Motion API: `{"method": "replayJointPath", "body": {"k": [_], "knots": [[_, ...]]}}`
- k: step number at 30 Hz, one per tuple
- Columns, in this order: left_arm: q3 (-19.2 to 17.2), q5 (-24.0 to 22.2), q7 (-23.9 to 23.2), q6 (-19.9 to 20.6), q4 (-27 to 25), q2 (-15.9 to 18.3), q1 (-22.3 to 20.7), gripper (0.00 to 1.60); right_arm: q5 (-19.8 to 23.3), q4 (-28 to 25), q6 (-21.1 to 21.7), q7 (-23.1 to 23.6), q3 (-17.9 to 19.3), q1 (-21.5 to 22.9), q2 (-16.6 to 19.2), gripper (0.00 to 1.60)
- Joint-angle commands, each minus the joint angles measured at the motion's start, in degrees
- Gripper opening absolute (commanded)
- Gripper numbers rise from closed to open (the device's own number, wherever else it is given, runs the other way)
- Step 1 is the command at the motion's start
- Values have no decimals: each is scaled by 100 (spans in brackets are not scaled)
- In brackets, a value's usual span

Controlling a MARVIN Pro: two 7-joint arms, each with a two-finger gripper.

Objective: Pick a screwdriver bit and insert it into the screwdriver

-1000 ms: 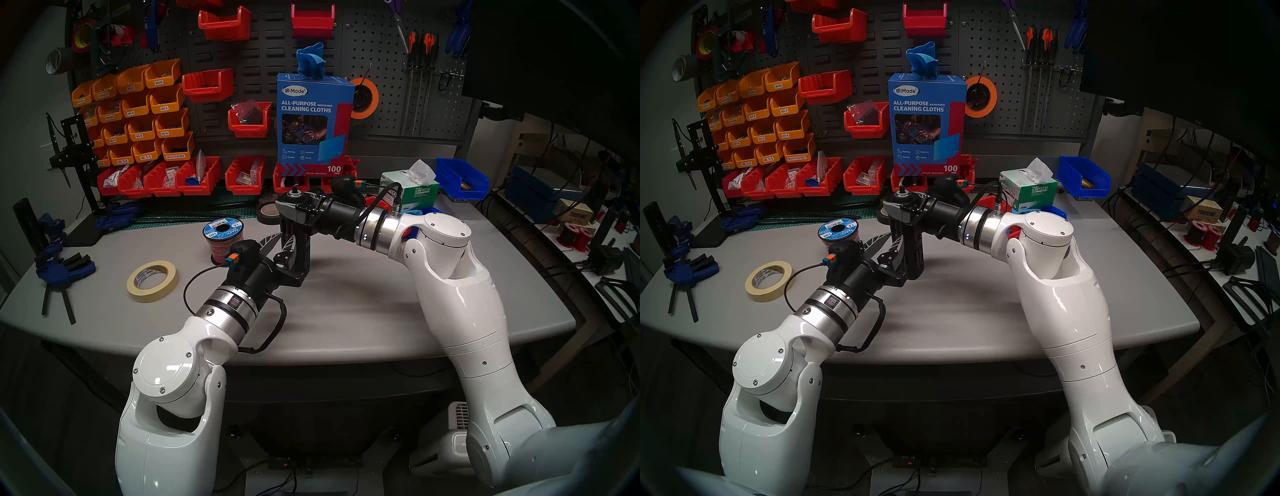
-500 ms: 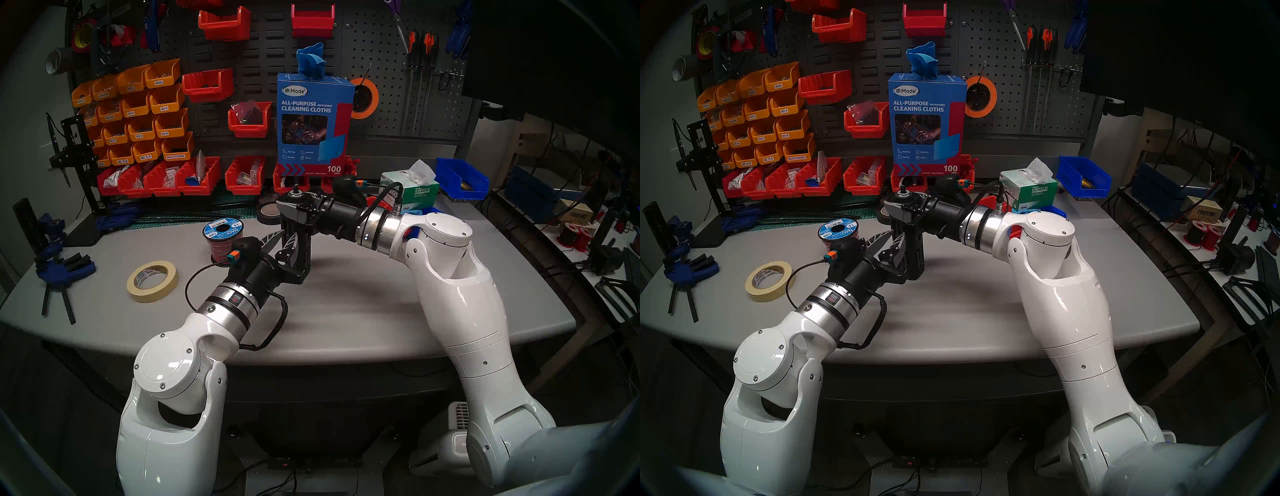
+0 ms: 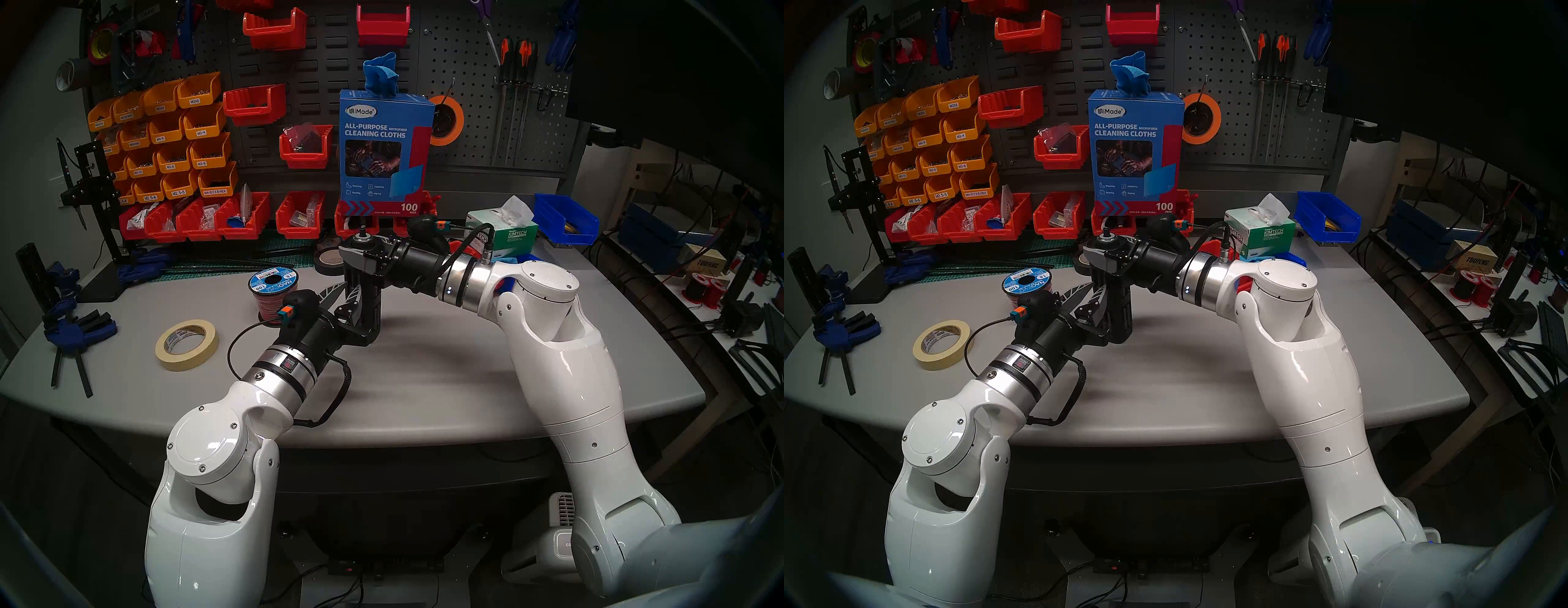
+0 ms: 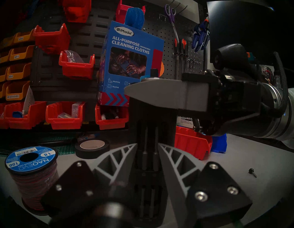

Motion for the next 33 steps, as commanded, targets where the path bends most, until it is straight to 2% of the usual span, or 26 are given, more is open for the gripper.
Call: {"method": "replayJointPath", "body": {"k": [1, 5, 12, 33], "knots": [[-7, -23, -8, -47, -185, -13, -128, 80, 13, -90, -14, 17, 15, 82, -15, 0], [4, -5, -1, -37, -165, -7, -149, 83, 10, -77, -17, 20, 19, 78, -17, 0], [-45, -60, -20, 9, -184, -9, -164, 76, 7, -55, -19, 24, 24, 88, -23, 0], [-113, -149, -155, 106, -304, -11, -71, 78, -3, -4, 24, 91, 35, 147, -24, 0]]}}
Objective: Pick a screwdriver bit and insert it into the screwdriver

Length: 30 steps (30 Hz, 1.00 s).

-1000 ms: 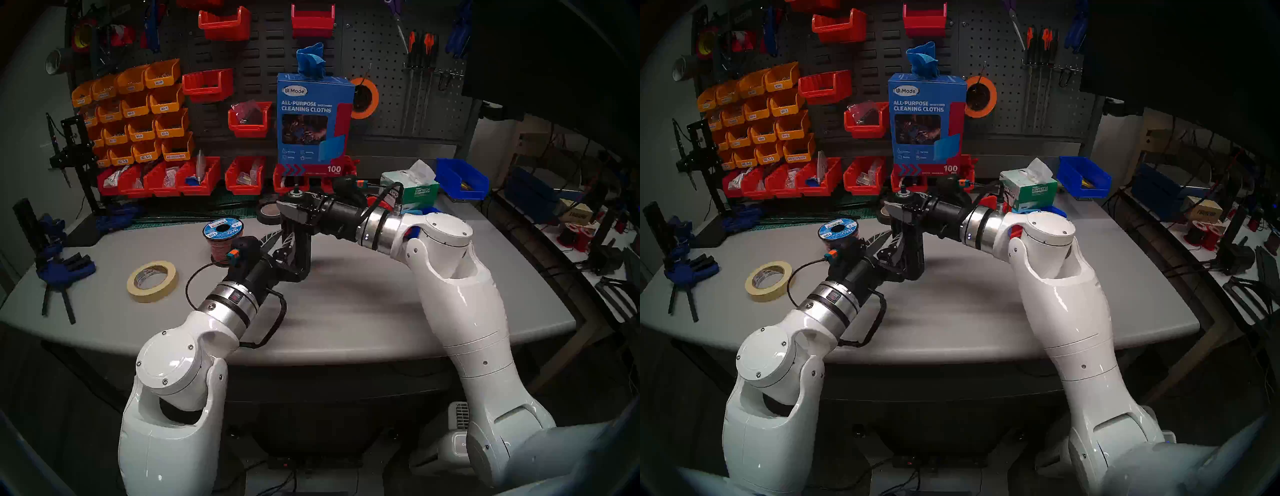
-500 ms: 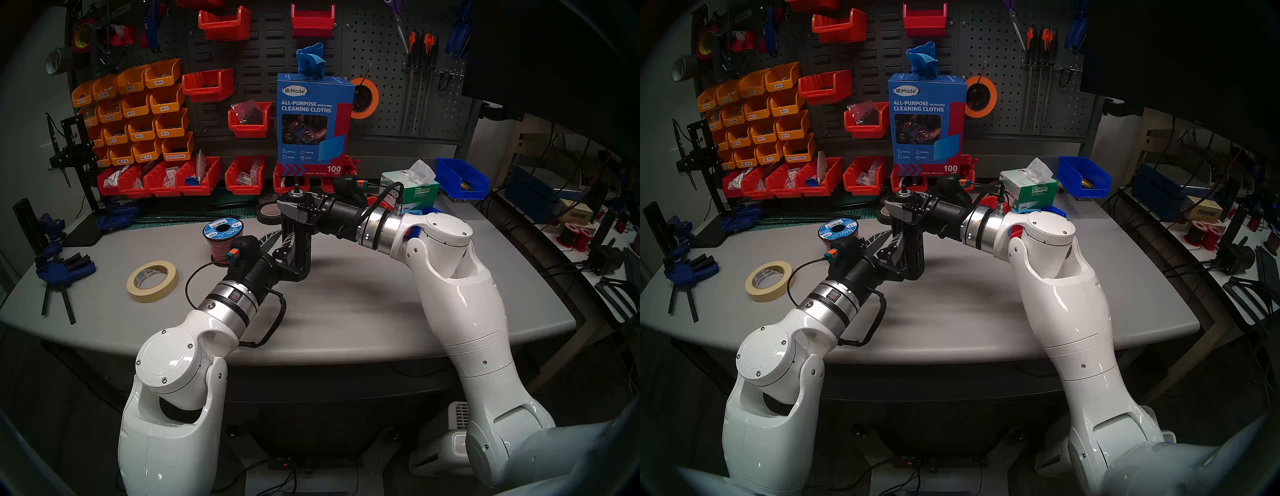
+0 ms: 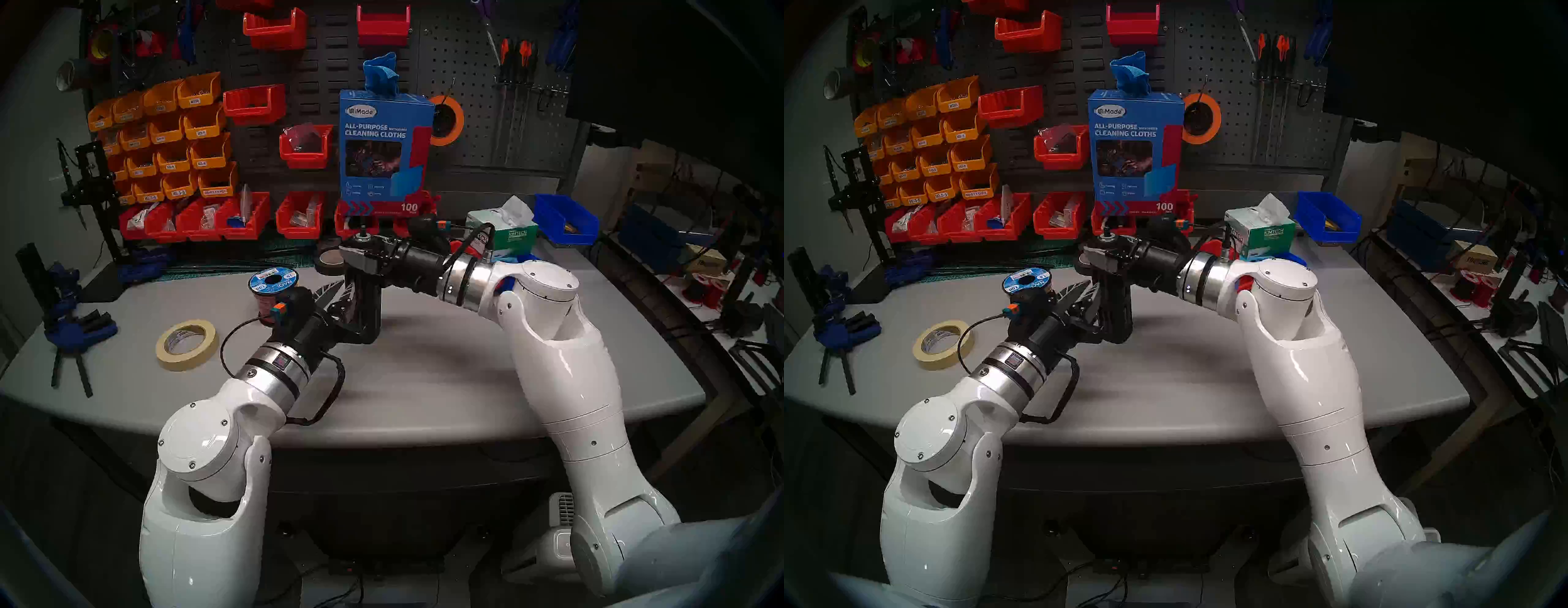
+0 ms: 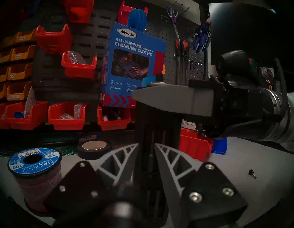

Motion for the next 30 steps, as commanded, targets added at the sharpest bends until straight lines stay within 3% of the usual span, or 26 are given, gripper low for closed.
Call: {"method": "replayJointPath", "body": {"k": [1, 30], "knots": [[49, -27, -35, -7, -229, -11, -53, 78, -12, -77, 24, -3, 4, 114, -3, 0], [137, 67, 67, -27, -82, -34, -214, 76, 3, -75, 47, 49, 67, 86, -22, 0]]}}
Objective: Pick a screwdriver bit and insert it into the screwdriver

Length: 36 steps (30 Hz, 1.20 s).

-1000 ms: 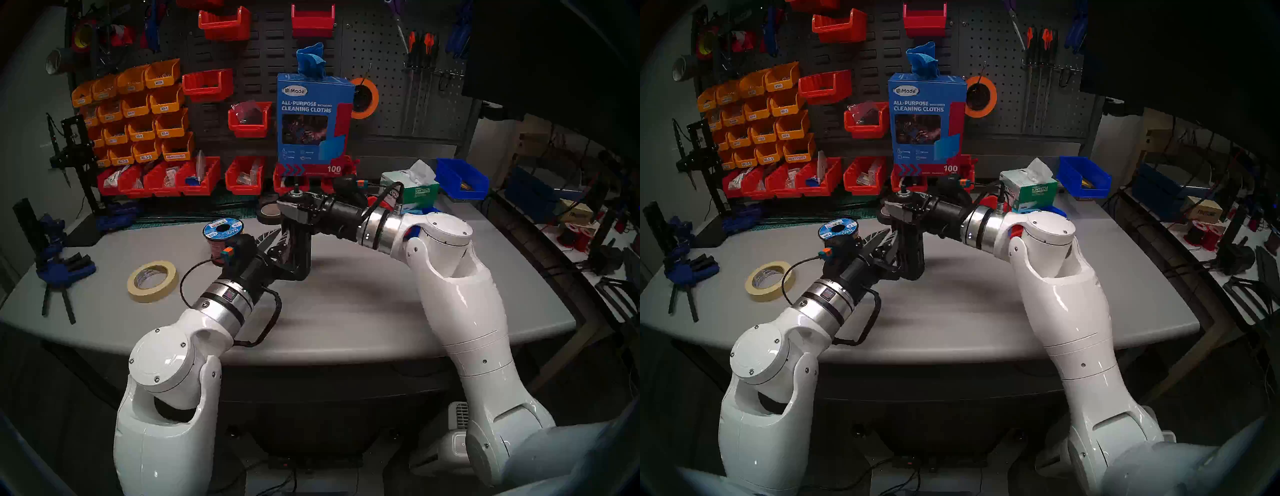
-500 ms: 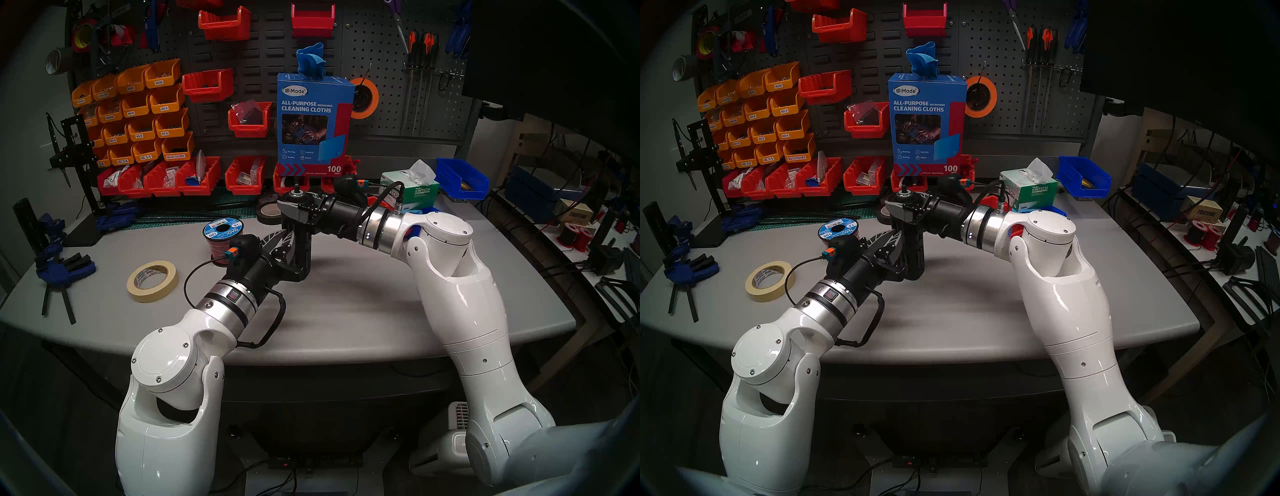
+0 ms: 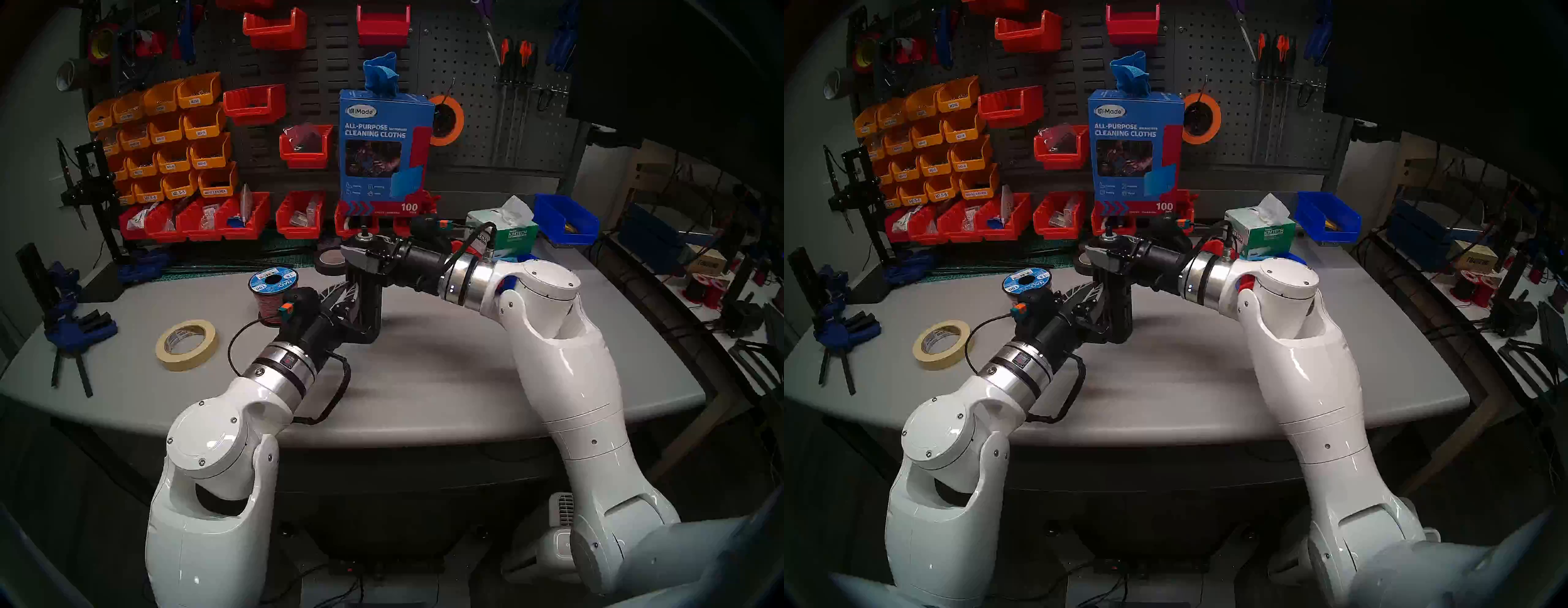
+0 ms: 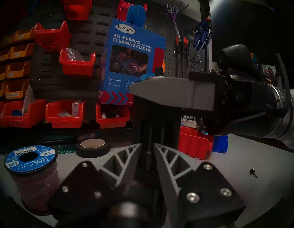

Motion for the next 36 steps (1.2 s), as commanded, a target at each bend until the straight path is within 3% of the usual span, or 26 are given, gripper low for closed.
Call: {"method": "replayJointPath", "body": {"k": [1, 36], "knots": [[-3, -85, -75, -67, -193, 0, -122, 75, 5, -101, 3, -5, 18, 71, -15, 0], [-16, 11, -98, -115, -149, -1, -129, 70, -25, -296, 179, 12, 26, -41, -17, 0]]}}
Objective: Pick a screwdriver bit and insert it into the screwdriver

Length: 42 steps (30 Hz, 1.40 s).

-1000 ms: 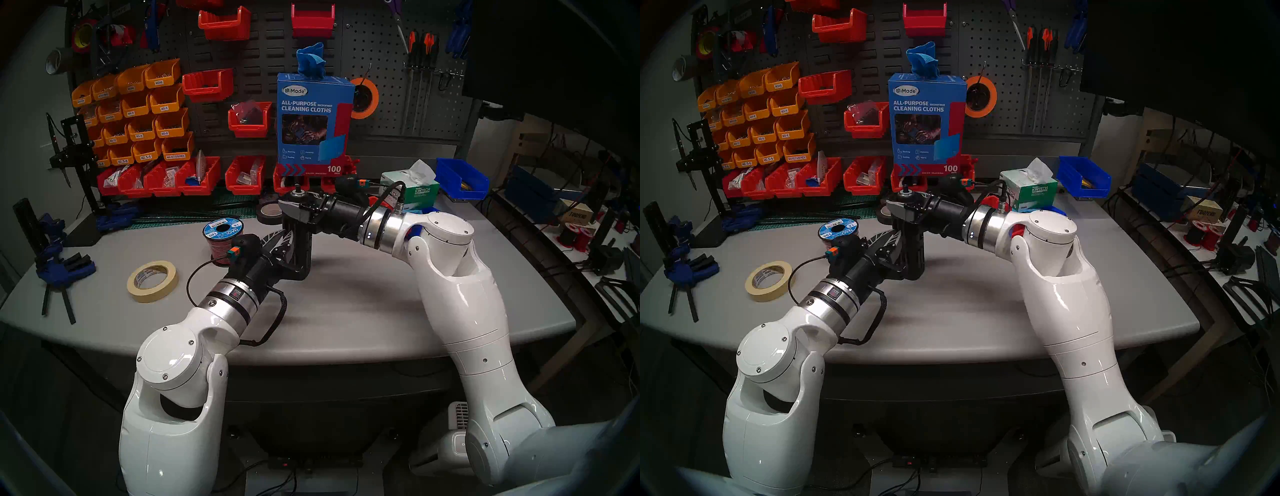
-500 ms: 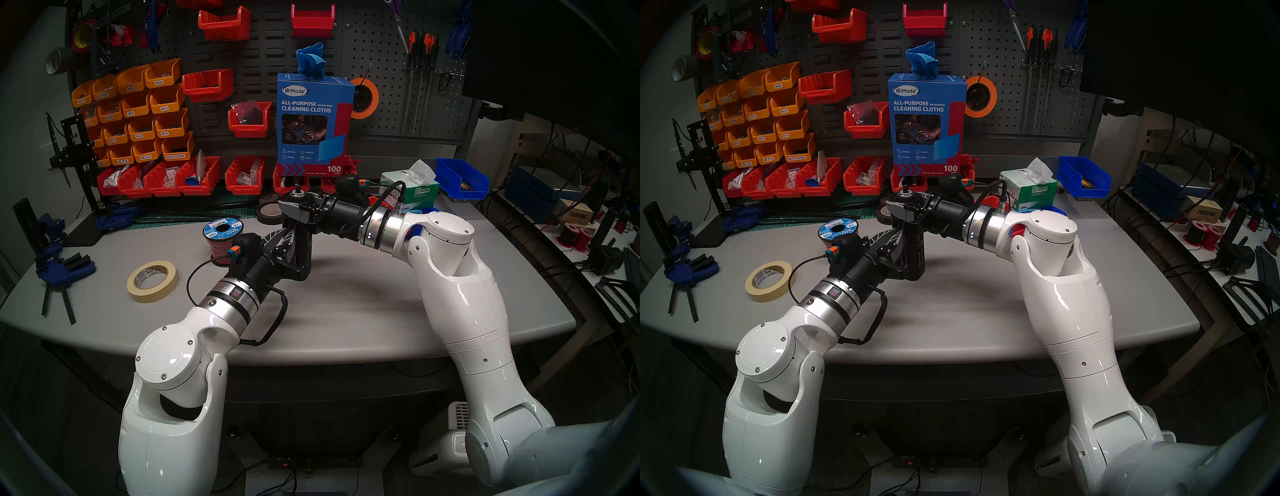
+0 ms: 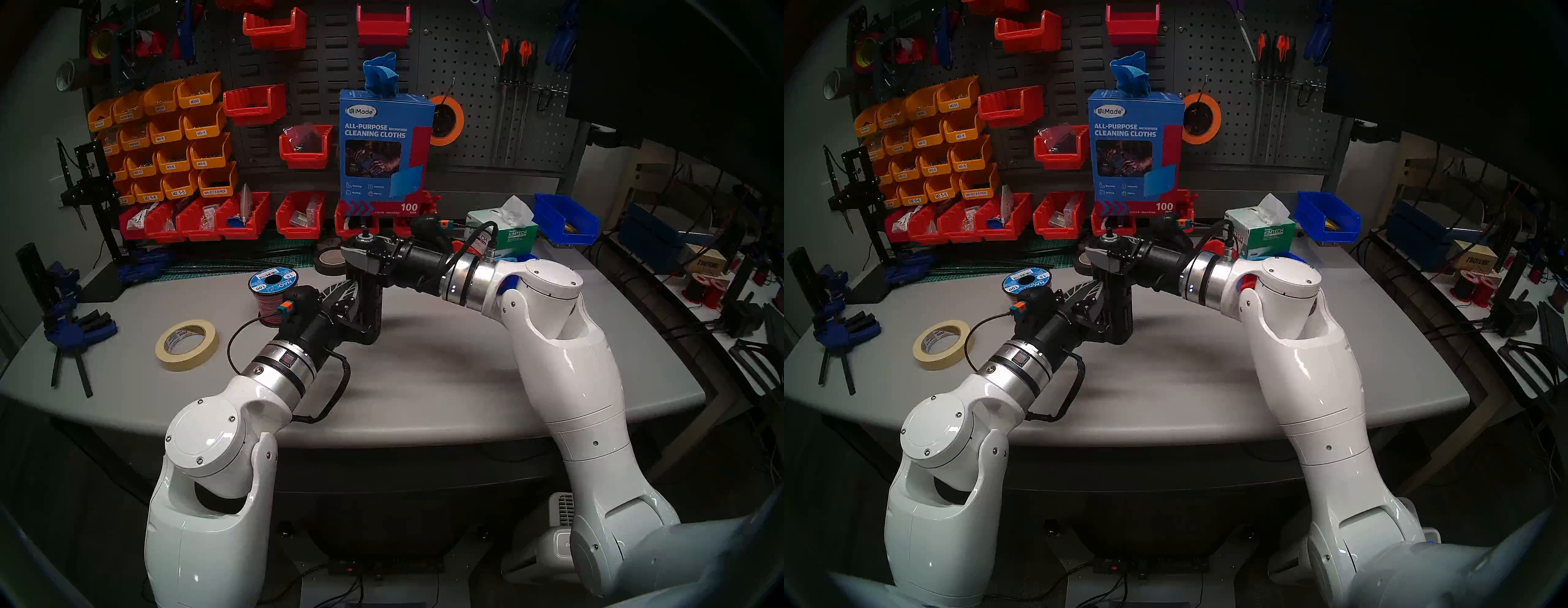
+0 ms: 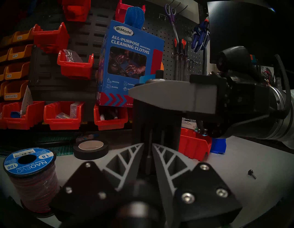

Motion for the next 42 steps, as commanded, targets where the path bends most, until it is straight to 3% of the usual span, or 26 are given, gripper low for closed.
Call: {"method": "replayJointPath", "body": {"k": [1, 7, 8, 9, 42], "knots": [[21, 26, 1, -107, -152, -2, -96, 68, -5, -180, 3, -4, -18, 1, -12, 0], [22, 40, -7, -127, -157, -21, -81, 43, -8, -185, 4, 2, -17, -6, -15, 0], [20, 41, -10, -125, -161, -34, -76, 29, -10, -186, 2, 4, -20, -3, -15, 0], [20, 42, -10, -123, -162, -38, -73, 3, -12, -185, 1, 4, -21, -2, -16, 0], [-187, -146, -99, 73, -460, -45, 253, 0, 11, -131, -58, 3, -21, 55, -4, 0]]}}
